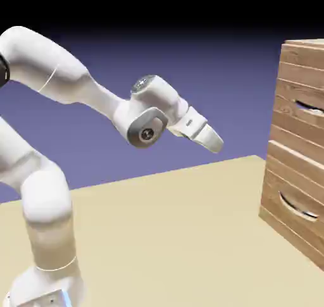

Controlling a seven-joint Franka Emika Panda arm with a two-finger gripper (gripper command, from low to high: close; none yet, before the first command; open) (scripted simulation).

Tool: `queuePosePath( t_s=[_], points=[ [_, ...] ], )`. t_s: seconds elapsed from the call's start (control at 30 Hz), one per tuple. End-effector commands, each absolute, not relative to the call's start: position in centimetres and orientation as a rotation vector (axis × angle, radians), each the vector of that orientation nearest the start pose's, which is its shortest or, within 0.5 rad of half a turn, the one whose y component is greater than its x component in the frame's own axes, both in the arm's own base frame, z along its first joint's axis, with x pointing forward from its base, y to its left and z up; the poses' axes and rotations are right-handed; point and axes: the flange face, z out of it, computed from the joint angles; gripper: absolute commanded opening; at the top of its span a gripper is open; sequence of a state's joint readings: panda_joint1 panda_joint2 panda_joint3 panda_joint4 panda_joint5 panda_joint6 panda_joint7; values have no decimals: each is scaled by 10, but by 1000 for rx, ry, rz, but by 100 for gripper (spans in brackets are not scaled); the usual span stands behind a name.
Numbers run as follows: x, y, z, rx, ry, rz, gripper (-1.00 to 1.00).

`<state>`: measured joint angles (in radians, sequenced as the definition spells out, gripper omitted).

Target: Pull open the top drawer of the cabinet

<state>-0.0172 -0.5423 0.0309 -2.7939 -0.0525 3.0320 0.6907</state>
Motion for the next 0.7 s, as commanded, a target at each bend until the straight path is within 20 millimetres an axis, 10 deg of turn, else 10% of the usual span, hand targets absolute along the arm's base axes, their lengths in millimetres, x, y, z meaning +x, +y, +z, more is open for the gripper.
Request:
queuePosePath(
  t_s=[0.0, 0.33, 0.67],
  points=[
    [401, 14, 451, -2664, 736, -1086, 0],
    [446, 49, 395, -3188, -505, -1020, 0],
    [474, 74, 332, -2963, -1913, -697, 0]
  ],
)
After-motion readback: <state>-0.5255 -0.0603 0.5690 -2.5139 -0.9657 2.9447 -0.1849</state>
